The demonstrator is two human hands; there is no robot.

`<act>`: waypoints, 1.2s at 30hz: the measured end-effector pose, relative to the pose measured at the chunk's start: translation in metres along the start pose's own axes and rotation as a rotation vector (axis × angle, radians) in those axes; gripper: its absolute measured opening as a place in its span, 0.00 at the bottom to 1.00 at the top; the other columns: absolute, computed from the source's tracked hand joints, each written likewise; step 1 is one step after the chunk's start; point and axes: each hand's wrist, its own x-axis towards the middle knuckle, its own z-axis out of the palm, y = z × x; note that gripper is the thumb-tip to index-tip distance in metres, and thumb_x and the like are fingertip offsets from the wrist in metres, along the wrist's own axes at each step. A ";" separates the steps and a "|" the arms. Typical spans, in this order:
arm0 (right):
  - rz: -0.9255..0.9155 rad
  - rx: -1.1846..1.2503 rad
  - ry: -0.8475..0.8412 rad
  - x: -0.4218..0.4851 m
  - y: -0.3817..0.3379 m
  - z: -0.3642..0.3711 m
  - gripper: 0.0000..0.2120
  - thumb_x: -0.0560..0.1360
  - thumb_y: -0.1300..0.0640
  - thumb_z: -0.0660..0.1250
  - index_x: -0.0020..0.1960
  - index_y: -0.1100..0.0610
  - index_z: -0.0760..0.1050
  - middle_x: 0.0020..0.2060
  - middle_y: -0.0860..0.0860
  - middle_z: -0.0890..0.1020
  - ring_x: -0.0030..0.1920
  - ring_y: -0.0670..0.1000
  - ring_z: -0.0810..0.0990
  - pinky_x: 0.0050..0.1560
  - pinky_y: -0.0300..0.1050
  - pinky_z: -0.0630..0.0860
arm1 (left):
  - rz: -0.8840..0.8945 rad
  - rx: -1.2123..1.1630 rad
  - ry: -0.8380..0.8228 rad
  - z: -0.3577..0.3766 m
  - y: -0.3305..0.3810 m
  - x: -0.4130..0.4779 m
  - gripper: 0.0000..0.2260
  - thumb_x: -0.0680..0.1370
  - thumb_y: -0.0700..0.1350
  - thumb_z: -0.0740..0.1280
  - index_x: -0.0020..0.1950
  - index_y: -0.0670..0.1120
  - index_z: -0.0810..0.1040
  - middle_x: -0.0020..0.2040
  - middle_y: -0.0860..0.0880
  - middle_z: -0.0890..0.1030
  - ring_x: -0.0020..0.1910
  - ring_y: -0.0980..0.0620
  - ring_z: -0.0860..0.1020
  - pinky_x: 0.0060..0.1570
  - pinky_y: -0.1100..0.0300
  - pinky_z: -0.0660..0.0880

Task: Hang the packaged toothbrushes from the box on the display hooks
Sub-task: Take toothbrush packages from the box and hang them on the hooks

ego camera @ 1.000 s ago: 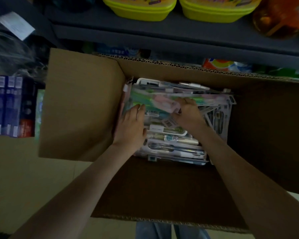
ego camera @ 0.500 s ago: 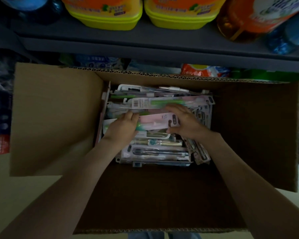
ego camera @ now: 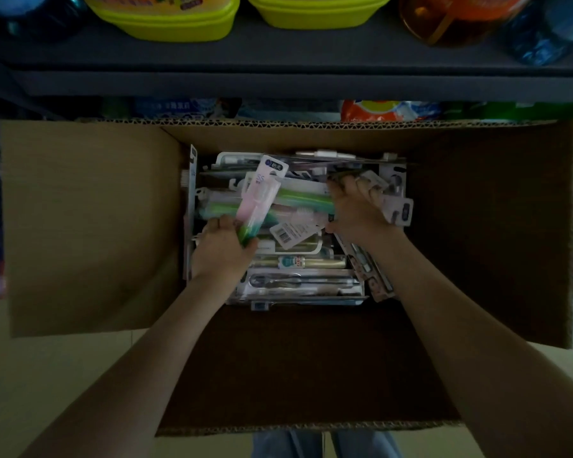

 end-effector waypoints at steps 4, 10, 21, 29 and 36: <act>-0.018 -0.123 0.086 -0.016 -0.013 0.003 0.32 0.74 0.58 0.69 0.72 0.60 0.58 0.67 0.59 0.63 0.67 0.60 0.60 0.65 0.52 0.59 | 0.032 0.014 0.004 -0.002 0.007 -0.005 0.23 0.78 0.55 0.65 0.67 0.44 0.67 0.60 0.42 0.73 0.53 0.45 0.76 0.39 0.57 0.72; 0.030 -0.077 0.033 -0.034 -0.012 0.009 0.33 0.74 0.59 0.68 0.74 0.59 0.56 0.69 0.60 0.61 0.70 0.60 0.58 0.70 0.57 0.60 | 0.045 -0.026 0.032 -0.011 0.003 -0.012 0.24 0.78 0.54 0.66 0.68 0.42 0.67 0.62 0.41 0.71 0.55 0.43 0.76 0.40 0.53 0.74; 0.143 0.118 -0.153 -0.069 0.000 0.002 0.32 0.72 0.64 0.68 0.72 0.58 0.57 0.68 0.57 0.63 0.71 0.58 0.61 0.72 0.57 0.58 | 0.065 -0.149 0.040 -0.026 -0.002 -0.027 0.24 0.77 0.55 0.67 0.68 0.44 0.68 0.63 0.42 0.72 0.53 0.43 0.78 0.41 0.54 0.75; -0.413 -0.319 0.070 -0.074 -0.022 0.000 0.34 0.72 0.69 0.63 0.73 0.47 0.60 0.77 0.52 0.49 0.76 0.60 0.42 0.68 0.61 0.29 | 0.051 -0.146 0.061 -0.051 -0.005 -0.028 0.25 0.76 0.57 0.67 0.68 0.47 0.68 0.63 0.44 0.70 0.57 0.46 0.75 0.41 0.57 0.73; -0.255 0.450 0.179 -0.062 -0.039 0.033 0.23 0.71 0.75 0.61 0.66 0.64 0.70 0.63 0.63 0.71 0.64 0.62 0.68 0.65 0.58 0.68 | -0.027 -0.086 -0.107 -0.028 -0.007 -0.027 0.24 0.77 0.59 0.65 0.64 0.43 0.68 0.58 0.43 0.73 0.49 0.47 0.77 0.38 0.56 0.74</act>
